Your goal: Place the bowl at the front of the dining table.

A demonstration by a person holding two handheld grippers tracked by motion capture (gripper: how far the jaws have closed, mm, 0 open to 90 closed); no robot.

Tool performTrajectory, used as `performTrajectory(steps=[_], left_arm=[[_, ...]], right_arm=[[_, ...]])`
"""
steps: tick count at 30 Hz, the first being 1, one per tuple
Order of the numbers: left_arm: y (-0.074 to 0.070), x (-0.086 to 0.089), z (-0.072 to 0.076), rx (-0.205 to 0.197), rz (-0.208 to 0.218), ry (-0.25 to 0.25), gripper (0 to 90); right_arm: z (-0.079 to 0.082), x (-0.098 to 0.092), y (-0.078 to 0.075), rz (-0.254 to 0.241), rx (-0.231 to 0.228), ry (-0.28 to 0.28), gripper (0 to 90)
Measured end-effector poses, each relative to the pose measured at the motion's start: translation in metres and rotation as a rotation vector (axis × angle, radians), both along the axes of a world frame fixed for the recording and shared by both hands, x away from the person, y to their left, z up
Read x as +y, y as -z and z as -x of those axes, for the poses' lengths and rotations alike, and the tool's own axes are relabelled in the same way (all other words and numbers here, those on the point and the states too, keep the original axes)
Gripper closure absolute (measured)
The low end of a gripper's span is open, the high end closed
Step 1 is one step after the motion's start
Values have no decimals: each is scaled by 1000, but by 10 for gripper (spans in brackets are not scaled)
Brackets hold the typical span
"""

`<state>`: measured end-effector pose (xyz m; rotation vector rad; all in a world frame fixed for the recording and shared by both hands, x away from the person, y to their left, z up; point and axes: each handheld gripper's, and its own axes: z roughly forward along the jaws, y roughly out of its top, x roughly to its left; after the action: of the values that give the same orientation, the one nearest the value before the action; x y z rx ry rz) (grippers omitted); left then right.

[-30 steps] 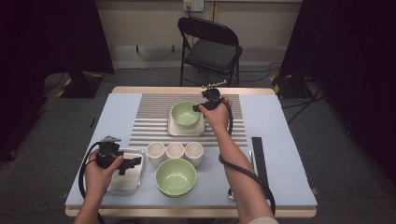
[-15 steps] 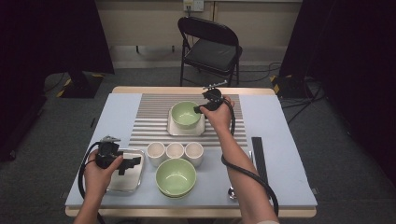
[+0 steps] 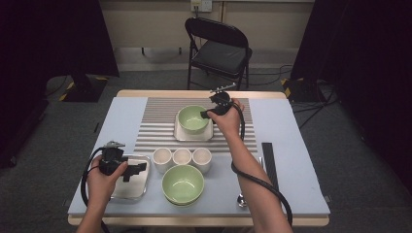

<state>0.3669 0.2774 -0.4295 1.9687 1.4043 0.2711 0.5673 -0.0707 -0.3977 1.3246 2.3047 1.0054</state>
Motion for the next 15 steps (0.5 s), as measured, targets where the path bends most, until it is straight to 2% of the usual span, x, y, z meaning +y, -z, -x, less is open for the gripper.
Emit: performTrajectory(steps=[15], left_arm=[[0,-2,0,-6,2,0,154]], right_arm=[[4,-3,-1,-17,4,-15,179]])
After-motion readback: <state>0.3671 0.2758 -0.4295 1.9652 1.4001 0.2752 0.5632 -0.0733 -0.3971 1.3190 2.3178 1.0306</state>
